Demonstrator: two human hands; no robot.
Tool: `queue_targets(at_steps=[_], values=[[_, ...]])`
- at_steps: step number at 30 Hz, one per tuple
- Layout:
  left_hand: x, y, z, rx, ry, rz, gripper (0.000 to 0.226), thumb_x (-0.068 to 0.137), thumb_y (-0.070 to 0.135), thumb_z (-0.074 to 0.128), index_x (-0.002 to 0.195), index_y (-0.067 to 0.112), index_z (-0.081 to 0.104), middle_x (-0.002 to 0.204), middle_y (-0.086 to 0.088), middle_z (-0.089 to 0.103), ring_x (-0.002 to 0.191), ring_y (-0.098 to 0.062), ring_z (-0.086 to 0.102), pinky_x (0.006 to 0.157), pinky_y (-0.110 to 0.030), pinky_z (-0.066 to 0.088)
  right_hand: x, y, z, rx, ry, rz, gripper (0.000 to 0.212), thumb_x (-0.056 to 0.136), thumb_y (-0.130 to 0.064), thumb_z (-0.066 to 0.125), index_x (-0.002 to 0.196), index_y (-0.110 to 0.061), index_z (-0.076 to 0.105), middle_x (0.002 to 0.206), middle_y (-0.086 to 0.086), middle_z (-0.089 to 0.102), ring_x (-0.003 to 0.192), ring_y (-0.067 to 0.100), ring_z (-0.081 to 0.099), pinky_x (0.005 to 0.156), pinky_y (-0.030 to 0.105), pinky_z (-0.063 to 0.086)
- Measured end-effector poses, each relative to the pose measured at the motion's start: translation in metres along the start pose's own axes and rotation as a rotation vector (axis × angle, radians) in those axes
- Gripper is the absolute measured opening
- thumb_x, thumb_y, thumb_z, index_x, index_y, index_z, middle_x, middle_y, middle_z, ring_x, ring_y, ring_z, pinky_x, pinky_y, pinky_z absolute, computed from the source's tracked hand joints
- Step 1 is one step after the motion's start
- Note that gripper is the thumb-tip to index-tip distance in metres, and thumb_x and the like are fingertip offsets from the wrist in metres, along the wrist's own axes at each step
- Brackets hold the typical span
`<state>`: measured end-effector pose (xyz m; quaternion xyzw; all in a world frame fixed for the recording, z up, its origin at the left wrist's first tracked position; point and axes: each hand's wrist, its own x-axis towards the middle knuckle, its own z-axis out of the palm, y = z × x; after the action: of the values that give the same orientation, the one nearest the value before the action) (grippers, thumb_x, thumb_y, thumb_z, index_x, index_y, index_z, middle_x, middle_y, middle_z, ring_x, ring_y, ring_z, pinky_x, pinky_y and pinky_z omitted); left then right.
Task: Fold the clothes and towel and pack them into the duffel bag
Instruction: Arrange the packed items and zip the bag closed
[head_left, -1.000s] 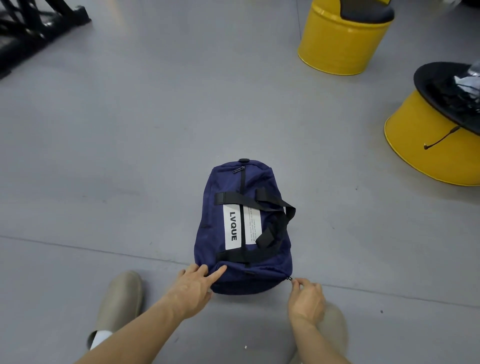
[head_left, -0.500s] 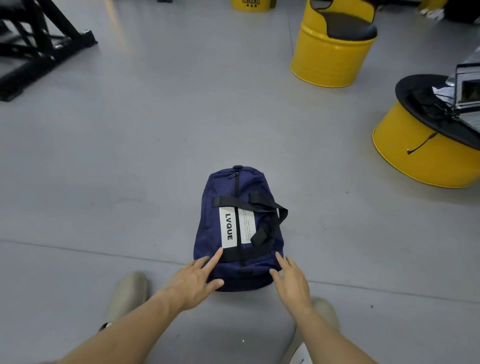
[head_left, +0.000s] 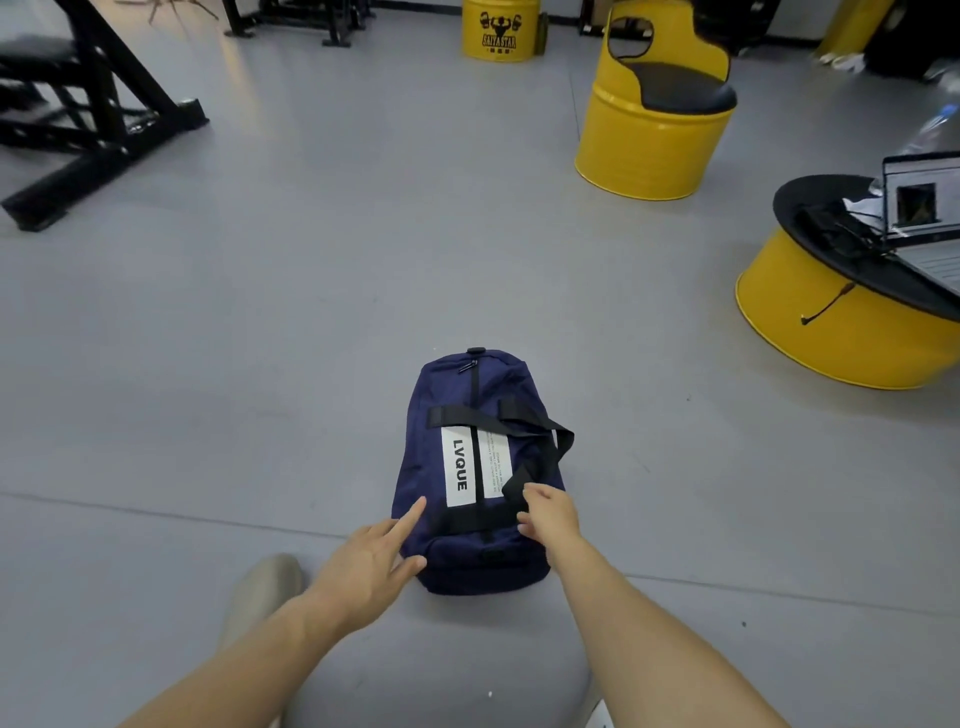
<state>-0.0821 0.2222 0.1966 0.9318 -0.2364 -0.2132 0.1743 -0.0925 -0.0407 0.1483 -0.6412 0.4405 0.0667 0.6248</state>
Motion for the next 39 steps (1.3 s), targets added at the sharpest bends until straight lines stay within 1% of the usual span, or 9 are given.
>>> queue_targets(at_steps=[7,11,15,18,24,28,30,34,39], values=[[0.032,-0.01,-0.019,0.027,0.05,0.016,0.066,0.105,0.041,0.041,0.16,0.037,0.005,0.141,0.01,0.049,0.128,-0.017,0.043,0.105,-0.026,0.037,0.028,-0.011,0.002,0.414,-0.014,0.252,0.027,0.101,-0.011,0.045,0.126,-0.006,0.053,0.113,0.011,0.063,0.084,0.02,0.067,0.048,0.023,0.05],[0.055,0.005,-0.021,-0.067,0.087,0.031,0.059,0.104,0.035,0.047,0.158,0.034,0.024,0.137,0.006,0.054,0.125,-0.018,0.05,0.103,-0.028,0.04,0.008,-0.032,0.03,0.245,-0.082,0.001,0.037,0.102,-0.013,0.041,0.136,-0.017,0.056,0.118,0.004,0.065,0.08,0.019,0.067,0.057,0.025,0.052],[0.078,0.031,-0.027,-0.73,0.198,-0.133,0.04,0.105,0.031,0.048,0.144,0.038,0.049,0.136,0.013,0.058,0.126,-0.003,0.051,0.112,-0.026,0.036,-0.029,-0.056,0.067,-0.011,-0.291,-0.28,0.046,0.103,-0.01,0.035,0.143,-0.023,0.054,0.131,0.004,0.063,0.066,0.01,0.063,0.055,0.023,0.051],[0.089,0.034,-0.036,-1.008,0.178,-0.168,0.035,0.108,0.03,0.042,0.139,0.032,0.056,0.134,0.012,0.06,0.127,-0.002,0.051,0.104,-0.019,0.038,-0.043,-0.056,0.083,-0.285,-0.405,-0.437,0.051,0.102,-0.014,0.034,0.143,-0.04,0.05,0.109,0.004,0.07,0.066,0.01,0.063,0.062,0.028,0.057],[0.103,0.0,-0.027,-1.05,0.272,-0.337,0.035,0.103,0.021,0.053,0.137,0.016,0.059,0.13,0.002,0.064,0.122,-0.014,0.057,0.104,-0.028,0.043,-0.034,-0.046,0.088,-0.536,-0.589,-0.559,0.046,0.096,-0.022,0.041,0.135,-0.041,0.057,0.12,-0.041,0.053,0.091,0.007,0.06,0.098,0.039,0.053],[0.113,-0.043,-0.02,-1.179,0.404,-0.588,0.043,0.098,0.019,0.058,0.14,0.008,0.056,0.143,-0.002,0.055,0.125,-0.023,0.056,0.108,-0.044,0.047,-0.016,-0.048,0.065,-0.605,-0.322,-0.655,0.032,0.096,-0.031,0.045,0.113,-0.038,0.071,0.119,-0.032,0.063,0.11,0.009,0.061,0.1,0.035,0.049],[0.111,-0.063,-0.016,-1.129,0.368,-0.651,0.05,0.101,0.021,0.054,0.149,0.013,0.045,0.149,-0.001,0.049,0.131,-0.025,0.051,0.11,-0.046,0.044,0.006,-0.039,0.045,-0.96,-0.186,-0.743,0.036,0.1,-0.034,0.042,0.127,-0.035,0.065,0.136,-0.017,0.058,0.13,0.017,0.047,0.107,0.036,0.041],[0.105,-0.088,0.005,-0.79,0.2,-0.662,0.056,0.102,0.04,0.047,0.155,0.032,0.032,0.146,-0.003,0.053,0.133,-0.03,0.05,0.113,-0.047,0.039,0.047,-0.002,0.011,-1.349,-0.089,-0.488,0.046,0.102,-0.047,0.039,0.146,-0.035,0.044,0.163,-0.001,0.023,0.15,0.03,0.016,0.117,0.051,0.024],[0.091,-0.064,0.022,-0.126,0.384,-0.635,0.057,0.102,0.047,0.035,0.154,0.027,0.026,0.104,-0.007,0.069,0.097,-0.036,0.064,0.079,-0.041,0.048,0.065,0.031,-0.026,-1.238,0.184,-0.19,0.052,0.103,-0.051,0.035,0.147,-0.024,0.038,0.163,0.008,0.016,0.133,0.035,0.042,0.102,0.047,0.043]])
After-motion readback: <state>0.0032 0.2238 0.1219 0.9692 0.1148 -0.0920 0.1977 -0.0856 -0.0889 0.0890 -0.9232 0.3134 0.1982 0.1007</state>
